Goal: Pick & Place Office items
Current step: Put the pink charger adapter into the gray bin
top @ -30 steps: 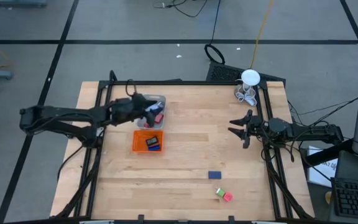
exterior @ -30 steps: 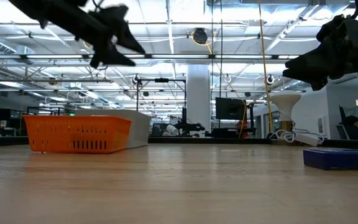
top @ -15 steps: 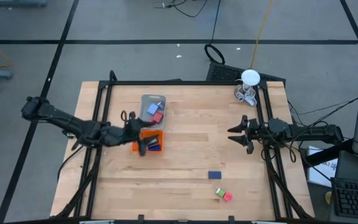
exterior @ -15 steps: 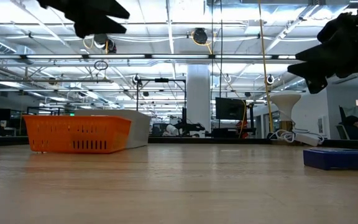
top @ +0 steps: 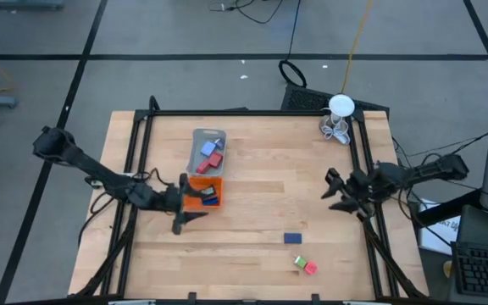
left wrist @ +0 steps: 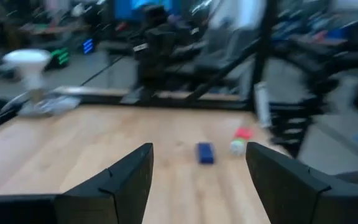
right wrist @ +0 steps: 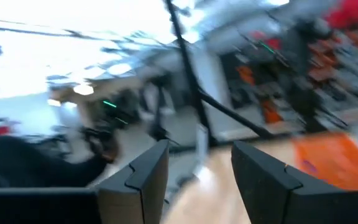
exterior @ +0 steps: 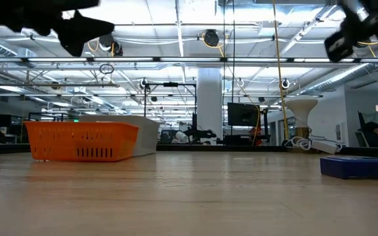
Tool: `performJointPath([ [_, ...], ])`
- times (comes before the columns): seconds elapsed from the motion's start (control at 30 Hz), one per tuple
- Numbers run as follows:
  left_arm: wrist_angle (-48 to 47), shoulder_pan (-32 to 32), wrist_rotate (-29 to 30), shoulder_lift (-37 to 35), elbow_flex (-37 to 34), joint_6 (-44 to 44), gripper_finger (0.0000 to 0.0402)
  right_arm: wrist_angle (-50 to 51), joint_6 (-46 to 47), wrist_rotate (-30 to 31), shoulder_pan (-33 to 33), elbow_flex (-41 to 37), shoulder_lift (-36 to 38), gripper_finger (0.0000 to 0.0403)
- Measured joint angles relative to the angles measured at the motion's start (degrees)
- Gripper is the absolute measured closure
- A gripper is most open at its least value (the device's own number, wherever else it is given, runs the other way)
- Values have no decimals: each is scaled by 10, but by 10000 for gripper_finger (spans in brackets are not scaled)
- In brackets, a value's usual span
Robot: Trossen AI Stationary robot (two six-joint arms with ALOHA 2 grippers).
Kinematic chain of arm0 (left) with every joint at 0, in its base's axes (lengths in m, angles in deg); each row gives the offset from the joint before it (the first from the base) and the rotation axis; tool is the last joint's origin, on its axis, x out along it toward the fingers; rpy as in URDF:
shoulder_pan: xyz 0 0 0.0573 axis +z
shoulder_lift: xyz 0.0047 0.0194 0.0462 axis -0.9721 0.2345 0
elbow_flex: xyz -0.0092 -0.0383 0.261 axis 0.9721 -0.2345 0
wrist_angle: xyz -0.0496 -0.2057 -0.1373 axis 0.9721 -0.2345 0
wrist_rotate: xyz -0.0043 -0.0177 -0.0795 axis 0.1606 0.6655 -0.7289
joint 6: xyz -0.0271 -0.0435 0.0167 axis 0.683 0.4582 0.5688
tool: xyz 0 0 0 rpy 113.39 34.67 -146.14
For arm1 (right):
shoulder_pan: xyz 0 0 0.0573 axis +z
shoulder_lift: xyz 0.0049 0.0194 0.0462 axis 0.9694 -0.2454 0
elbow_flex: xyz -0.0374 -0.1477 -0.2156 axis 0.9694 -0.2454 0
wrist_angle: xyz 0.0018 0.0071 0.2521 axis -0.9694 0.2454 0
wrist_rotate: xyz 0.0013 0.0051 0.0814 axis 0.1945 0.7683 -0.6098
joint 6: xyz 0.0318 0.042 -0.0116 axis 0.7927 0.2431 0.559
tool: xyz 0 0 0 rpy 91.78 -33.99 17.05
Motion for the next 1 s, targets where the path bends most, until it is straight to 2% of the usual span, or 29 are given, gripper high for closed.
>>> performJointPath([
  [0.1,103,0,-35,0,-53,-13,146,-81,-30,1,60,0,-36,238],
  [0.2,163,0,-36,-1,-85,-13,146,-134,-66,15,124,14,-80,238],
  [0.43,170,2,-32,-1,-97,-12,146,-97,-154,161,272,108,-240,238],
  [0.57,168,2,-22,-1,-97,-7,146,2,-162,221,333,184,-357,238],
  [0.73,166,2,-21,-1,-97,7,147,175,-49,306,380,300,-501,236],
  [0.87,164,2,-21,-1,-97,7,146,181,28,277,391,347,-594,206],
  [1.0,163,2,-21,-1,-97,9,146,156,92,200,397,353,-646,156],
])
